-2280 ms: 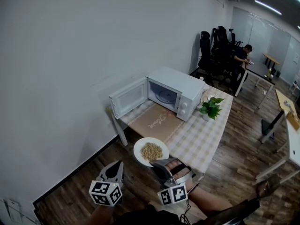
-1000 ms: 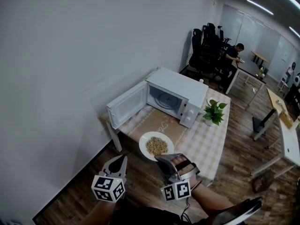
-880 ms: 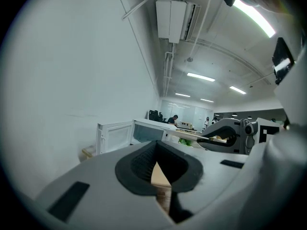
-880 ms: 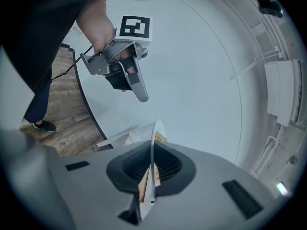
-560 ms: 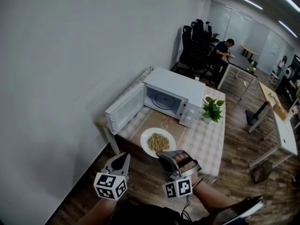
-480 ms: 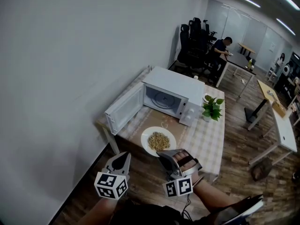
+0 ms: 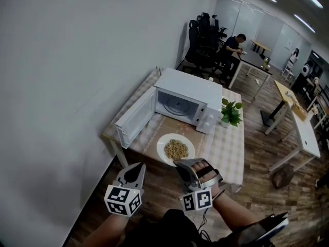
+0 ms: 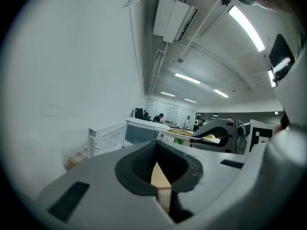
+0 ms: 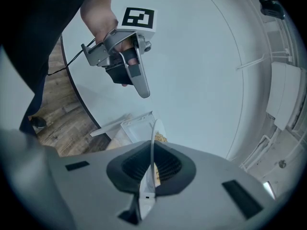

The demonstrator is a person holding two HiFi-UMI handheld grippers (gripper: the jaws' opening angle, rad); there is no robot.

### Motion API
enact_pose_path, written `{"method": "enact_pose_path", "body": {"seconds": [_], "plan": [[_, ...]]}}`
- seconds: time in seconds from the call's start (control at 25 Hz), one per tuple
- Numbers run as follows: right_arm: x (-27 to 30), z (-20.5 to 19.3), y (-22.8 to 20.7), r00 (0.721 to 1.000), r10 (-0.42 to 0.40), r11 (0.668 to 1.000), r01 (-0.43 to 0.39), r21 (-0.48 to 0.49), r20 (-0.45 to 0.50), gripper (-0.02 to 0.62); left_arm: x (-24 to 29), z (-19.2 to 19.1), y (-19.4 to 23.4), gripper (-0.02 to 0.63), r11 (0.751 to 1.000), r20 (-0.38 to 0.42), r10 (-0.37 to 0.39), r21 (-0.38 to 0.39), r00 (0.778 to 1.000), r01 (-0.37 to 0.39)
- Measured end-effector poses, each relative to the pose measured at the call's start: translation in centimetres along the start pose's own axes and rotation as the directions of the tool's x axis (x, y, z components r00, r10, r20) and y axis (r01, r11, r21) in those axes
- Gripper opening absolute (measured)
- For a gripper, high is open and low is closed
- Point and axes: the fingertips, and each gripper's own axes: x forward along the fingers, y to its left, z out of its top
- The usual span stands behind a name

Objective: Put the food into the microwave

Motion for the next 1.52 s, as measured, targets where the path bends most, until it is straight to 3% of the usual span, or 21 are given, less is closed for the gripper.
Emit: {"method": "enact_pose_path", "body": {"seconds": [0.4, 0.84, 1.12, 1.52], "plan": [[5.8, -4.0, -0.2, 0.999, 0.016, 1.0, -0.017, -0.018, -0.039, 0.02, 4.6, 0.4, 2.0, 0.009, 0.999, -0.027, -0.047, -0.028, 0.999, 0.047], [13.9, -10.4, -3.5, 0.998, 0.019, 1.0, -0.019, 0.003, -0.062, 0.02, 12.9, 3.3, 4.3, 0.009, 0.998, -0.05, -0.049, 0.044, 0.998, 0.051], [18.4, -14.2, -3.5, 0.996, 0.055, 0.998, -0.054, 0.023, -0.068, 0.02, 17.7, 3.2, 5.2, 0.009, 0.997, -0.101, -0.08, -0.012, 0.992, 0.079], [25.0, -20.3, -2.0, 0.992, 0.102, 0.994, -0.1, 0.041, -0.077, 0.02, 25.0, 0.9, 7.8, 0.009, 0.998, -0.179, -0.037, 0.048, 0.983, 0.046]]}}
